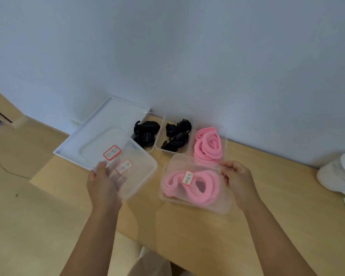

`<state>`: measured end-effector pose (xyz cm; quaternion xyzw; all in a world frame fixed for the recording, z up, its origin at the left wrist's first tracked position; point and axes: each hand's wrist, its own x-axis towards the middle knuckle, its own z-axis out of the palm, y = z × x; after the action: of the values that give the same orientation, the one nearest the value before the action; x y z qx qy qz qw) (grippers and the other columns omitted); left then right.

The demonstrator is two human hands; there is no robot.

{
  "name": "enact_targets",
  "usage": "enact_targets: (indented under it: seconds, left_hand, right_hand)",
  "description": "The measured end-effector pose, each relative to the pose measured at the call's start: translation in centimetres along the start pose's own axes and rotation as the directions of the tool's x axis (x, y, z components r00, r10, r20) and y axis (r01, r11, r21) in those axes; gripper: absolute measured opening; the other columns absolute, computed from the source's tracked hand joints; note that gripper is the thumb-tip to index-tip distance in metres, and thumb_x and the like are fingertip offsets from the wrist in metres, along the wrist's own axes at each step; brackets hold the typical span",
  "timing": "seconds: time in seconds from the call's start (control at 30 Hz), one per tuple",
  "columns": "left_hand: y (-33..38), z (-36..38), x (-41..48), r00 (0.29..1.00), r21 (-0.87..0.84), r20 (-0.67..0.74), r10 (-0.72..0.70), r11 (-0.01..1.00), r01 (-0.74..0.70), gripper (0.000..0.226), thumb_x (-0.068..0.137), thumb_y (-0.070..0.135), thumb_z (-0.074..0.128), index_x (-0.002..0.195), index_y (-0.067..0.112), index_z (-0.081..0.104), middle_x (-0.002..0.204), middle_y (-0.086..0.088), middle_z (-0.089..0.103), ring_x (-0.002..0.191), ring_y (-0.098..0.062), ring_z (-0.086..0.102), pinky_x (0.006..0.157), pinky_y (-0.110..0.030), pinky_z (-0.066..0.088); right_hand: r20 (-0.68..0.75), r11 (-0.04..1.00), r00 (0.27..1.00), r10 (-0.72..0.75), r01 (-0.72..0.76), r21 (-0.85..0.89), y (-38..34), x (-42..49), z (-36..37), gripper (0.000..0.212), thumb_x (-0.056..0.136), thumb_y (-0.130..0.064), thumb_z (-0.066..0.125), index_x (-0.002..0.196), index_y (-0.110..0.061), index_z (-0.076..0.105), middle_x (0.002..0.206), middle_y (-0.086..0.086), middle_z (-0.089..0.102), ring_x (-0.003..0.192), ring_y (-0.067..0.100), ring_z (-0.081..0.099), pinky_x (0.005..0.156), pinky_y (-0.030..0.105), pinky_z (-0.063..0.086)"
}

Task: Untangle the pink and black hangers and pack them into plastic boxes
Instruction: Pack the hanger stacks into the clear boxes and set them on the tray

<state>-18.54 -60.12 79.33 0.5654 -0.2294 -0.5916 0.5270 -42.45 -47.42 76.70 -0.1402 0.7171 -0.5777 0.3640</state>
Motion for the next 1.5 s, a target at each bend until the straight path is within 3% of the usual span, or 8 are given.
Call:
enact_targets:
  seconds: [0.23,0.53,0.7,0.8,0.93,1.1,1.3,1.5]
  left_hand:
    - [-0.3,1.4,0.1,0.993,0.103,0.105,-0.052,0.994,0.041,0.018,0.097,0.017,0.047,0.080,0.016,0.051,0.063,0.006,0.066,0.050,-0.006,0.065,0.044,-0.023,0.051]
    - [-1.1,3.1,0.1,0.956,0.146,0.258,-0.140,0.984,0.105,0.022,0.100,0.018,0.043,0.090,0.024,0.062,0.071,0.007,0.072,0.064,-0.013,0.069,0.062,-0.034,0.054]
    - [-1.1,4.0,-0.1,0.938,0.220,0.299,-0.174,0.969,0.109,0.020,0.099,0.021,0.044,0.096,0.025,0.063,0.088,-0.001,0.071,0.073,-0.018,0.069,0.065,-0.038,0.056]
    - [-1.1,4.9,-0.4,0.928,0.272,0.338,-0.159,0.960,0.066,0.020,0.099,0.023,0.043,0.094,0.022,0.063,0.087,-0.003,0.071,0.072,-0.020,0.069,0.067,-0.039,0.056]
    - [-1.3,6.7,-1.4,0.901,0.282,0.408,-0.147,0.959,0.029,0.017,0.097,0.022,0.044,0.093,0.017,0.060,0.082,-0.003,0.070,0.068,-0.019,0.067,0.064,-0.036,0.052]
    - [-1.7,8.7,-2.2,0.875,0.285,0.466,-0.131,0.958,-0.008,0.014,0.097,0.023,0.045,0.097,0.016,0.057,0.086,-0.001,0.073,0.076,-0.019,0.067,0.060,-0.029,0.050]
    - [-2.3,11.1,-2.2,0.857,0.290,0.480,-0.186,0.956,0.045,0.018,0.092,0.020,0.047,0.099,0.011,0.061,0.094,-0.012,0.071,0.079,-0.025,0.068,0.066,-0.034,0.055]
    - [-3.1,12.4,-1.6,0.872,0.321,0.446,-0.204,0.945,0.057,0.017,0.097,0.028,0.046,0.097,0.014,0.055,0.083,-0.006,0.068,0.070,-0.022,0.063,0.058,-0.030,0.048]
  right_hand:
    - [-0.008,0.913,0.992,-0.129,0.116,-0.390,1.7,1.5,1.7,0.021,0.089,-0.001,0.052,0.090,-0.018,0.065,0.099,0.007,0.063,0.092,0.023,0.058,0.084,0.032,0.046]
    - [0.017,0.687,0.945,-0.327,0.249,-0.683,2.5,1.9,2.2,0.016,0.090,-0.009,0.057,0.101,-0.006,0.068,0.103,0.009,0.053,0.103,0.019,0.039,0.083,0.018,0.028]
    - [-0.036,0.516,0.859,-0.510,0.272,-0.812,1.6,1.0,2.5,0.010,0.081,-0.006,0.066,0.090,-0.004,0.069,0.093,0.013,0.060,0.091,0.033,0.049,0.077,0.039,0.040]
    - [-0.045,0.577,0.807,-0.589,0.382,-0.722,-1.5,-0.6,3.4,0.008,0.085,-0.007,0.062,0.091,-0.004,0.067,0.089,0.009,0.060,0.086,0.028,0.053,0.073,0.029,0.040]
    - [0.045,0.798,0.929,-0.368,0.341,-0.498,-3.7,-2.6,6.0,0.022,0.093,-0.018,0.053,0.091,0.002,0.063,0.086,0.017,0.057,0.080,0.030,0.054,0.069,0.033,0.044]
    - [0.095,0.824,0.925,-0.368,0.372,-0.428,-4.1,-3.3,6.8,0.027,0.092,-0.012,0.050,0.075,-0.033,0.050,0.077,-0.007,0.046,0.071,0.008,0.047,0.060,0.011,0.034]
    - [-0.096,0.819,0.889,-0.447,0.364,-0.444,-4.5,-2.9,5.4,0.037,0.087,-0.009,0.060,0.123,-0.016,0.057,0.110,-0.005,0.043,0.107,0.009,0.036,0.087,0.012,0.028]
    - [-0.362,0.957,0.926,-0.107,0.194,0.213,-4.8,-0.3,3.5,0.018,0.089,0.002,0.052,0.100,-0.010,0.061,0.072,0.000,0.056,0.061,0.008,0.047,0.052,0.009,0.041]
